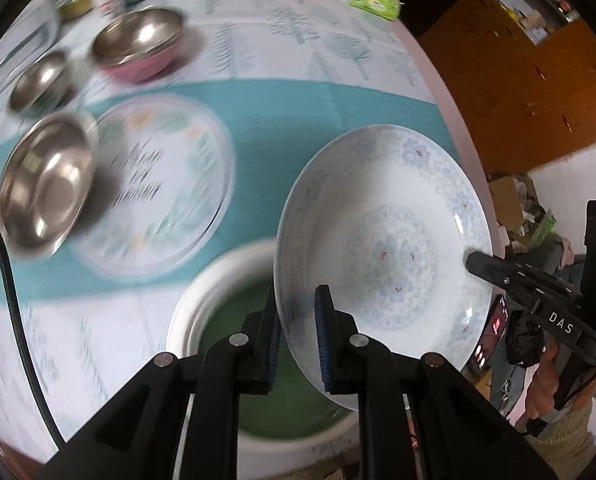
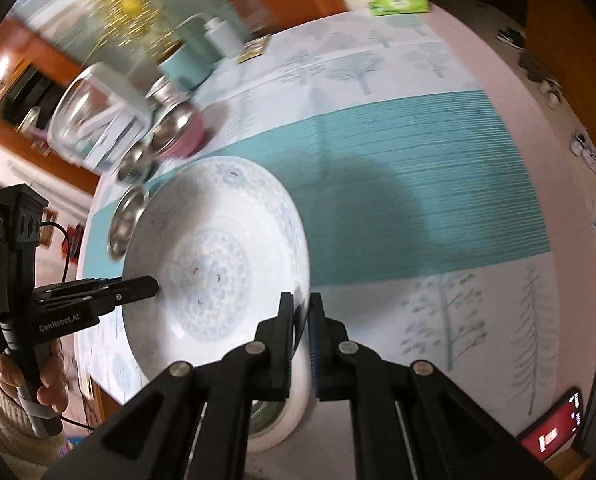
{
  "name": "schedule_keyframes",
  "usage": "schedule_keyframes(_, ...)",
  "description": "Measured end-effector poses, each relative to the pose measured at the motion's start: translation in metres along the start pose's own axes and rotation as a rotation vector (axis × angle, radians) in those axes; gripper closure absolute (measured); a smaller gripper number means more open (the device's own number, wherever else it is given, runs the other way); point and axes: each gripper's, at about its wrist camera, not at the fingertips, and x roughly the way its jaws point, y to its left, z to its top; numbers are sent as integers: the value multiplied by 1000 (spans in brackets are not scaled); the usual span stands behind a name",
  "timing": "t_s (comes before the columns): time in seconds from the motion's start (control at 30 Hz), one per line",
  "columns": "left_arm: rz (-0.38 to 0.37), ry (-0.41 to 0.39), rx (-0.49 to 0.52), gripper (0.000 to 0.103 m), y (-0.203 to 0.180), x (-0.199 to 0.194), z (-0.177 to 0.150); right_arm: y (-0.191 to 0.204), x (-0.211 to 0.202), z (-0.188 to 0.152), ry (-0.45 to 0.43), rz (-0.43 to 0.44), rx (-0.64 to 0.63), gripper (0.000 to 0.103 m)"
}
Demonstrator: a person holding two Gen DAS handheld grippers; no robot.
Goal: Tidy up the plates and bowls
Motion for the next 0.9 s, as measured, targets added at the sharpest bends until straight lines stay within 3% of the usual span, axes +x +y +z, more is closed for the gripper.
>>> schedule_keyframes(0.17,43,-6,-45,90,18,-3,-53,21,15,-30,55,8,-58,96)
schedule_keyframes(0.43,68,35,-125,87,38,32,-102,31,50,-74,154,-17,-103,96)
schedule_keyframes(0.63,106,25,-130,87,43,45,-108,31,64,-85,172,-40,-119,95)
schedule_keyframes(0.9,157,-12,-116,87,39,50,-92,35,73,-74,143,-62,-128,95)
